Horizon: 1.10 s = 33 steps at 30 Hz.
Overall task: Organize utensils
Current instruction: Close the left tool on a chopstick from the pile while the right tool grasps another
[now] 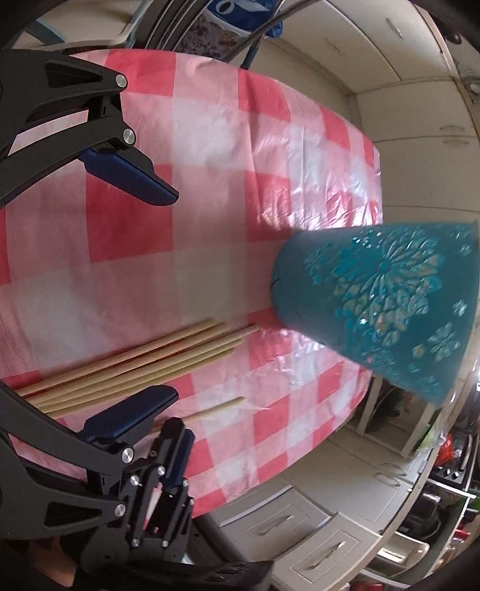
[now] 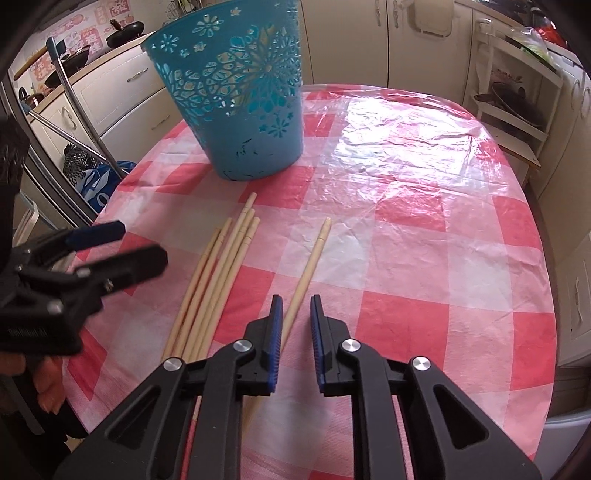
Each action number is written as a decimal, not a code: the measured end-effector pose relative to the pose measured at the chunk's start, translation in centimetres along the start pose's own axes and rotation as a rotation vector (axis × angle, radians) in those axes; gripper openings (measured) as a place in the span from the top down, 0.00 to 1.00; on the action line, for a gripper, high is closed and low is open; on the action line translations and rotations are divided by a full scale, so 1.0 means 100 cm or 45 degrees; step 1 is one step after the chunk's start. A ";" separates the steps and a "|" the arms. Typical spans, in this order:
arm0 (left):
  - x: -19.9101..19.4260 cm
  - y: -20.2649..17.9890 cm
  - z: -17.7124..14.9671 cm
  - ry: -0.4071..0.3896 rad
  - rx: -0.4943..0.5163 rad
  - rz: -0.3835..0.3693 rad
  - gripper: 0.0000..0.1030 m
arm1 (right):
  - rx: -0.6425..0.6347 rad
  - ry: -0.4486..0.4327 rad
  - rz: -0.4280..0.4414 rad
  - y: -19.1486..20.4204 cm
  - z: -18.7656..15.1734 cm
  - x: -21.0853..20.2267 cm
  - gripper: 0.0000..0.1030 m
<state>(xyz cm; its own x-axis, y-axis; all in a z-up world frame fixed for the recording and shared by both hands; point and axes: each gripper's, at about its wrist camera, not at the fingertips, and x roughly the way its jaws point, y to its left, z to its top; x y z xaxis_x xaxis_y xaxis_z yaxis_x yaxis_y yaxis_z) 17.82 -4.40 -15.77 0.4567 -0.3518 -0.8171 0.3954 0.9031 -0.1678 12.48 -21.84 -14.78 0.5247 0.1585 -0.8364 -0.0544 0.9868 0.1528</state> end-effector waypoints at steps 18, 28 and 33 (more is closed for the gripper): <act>0.022 -0.017 -0.003 0.010 0.222 0.130 0.40 | 0.011 -0.003 0.018 -0.002 0.006 0.004 0.85; 0.022 -0.013 0.008 0.064 0.215 -0.127 0.88 | -0.024 0.026 0.024 0.002 0.011 0.008 0.91; 0.019 -0.024 0.005 0.090 0.325 -0.082 0.91 | -0.069 0.047 0.027 0.010 0.013 0.010 0.91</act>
<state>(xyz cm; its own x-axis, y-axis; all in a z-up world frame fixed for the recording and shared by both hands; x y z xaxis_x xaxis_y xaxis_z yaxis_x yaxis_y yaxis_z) 18.15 -7.38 -16.63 0.3709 -0.3805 -0.8472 0.6142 0.7847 -0.0836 14.07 -20.71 -14.77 0.4916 0.1796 -0.8521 -0.1116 0.9834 0.1429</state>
